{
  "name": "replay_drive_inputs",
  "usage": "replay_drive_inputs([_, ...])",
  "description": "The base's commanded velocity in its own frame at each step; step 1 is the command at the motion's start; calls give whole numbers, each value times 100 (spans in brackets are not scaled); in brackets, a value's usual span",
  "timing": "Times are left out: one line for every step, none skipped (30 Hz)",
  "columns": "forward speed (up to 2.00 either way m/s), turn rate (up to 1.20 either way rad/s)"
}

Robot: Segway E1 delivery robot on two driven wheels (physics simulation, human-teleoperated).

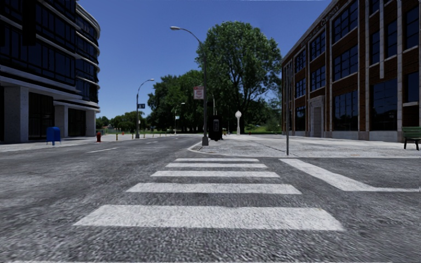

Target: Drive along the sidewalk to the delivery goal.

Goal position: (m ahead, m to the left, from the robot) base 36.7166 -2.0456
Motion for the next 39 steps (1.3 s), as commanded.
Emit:
replay_drive_inputs([196, 0])
replay_drive_inputs([194, 0])
replay_drive_inputs([193, 0])
replay_drive_inputs([193, 0])
replay_drive_inputs([193, 0])
replay_drive_inputs([193, 0])
replay_drive_inputs([193, 0])
replay_drive_inputs([193, 0])
replay_drive_inputs([193, 0])
replay_drive_inputs([193, 0])
replay_drive_inputs([193, 0])
replay_drive_inputs([193, 0])
replay_drive_inputs([193, 0])
replay_drive_inputs([193, 0])
replay_drive_inputs([193, 0])
replay_drive_inputs([193, 0])
replay_drive_inputs([193, 0])
replay_drive_inputs([193, 0])
replay_drive_inputs([193, 0])
replay_drive_inputs([193, 0])
replay_drive_inputs([193, 0])
replay_drive_inputs([193, 0])
replay_drive_inputs([193, 0])
replay_drive_inputs([193, 0])
replay_drive_inputs([193, 0])
replay_drive_inputs([193, 0])
replay_drive_inputs([193, 0])
replay_drive_inputs([193, 0])
replay_drive_inputs([193, 0])
replay_drive_inputs([193, 0])
replay_drive_inputs([193, 0])
replay_drive_inputs([193, 0])
replay_drive_inputs([193, 0])
replay_drive_inputs([193, 0])
replay_drive_inputs([193, 0])
replay_drive_inputs([193, 0])
replay_drive_inputs([193, 0])
replay_drive_inputs([193, 0])
replay_drive_inputs([193, 0])
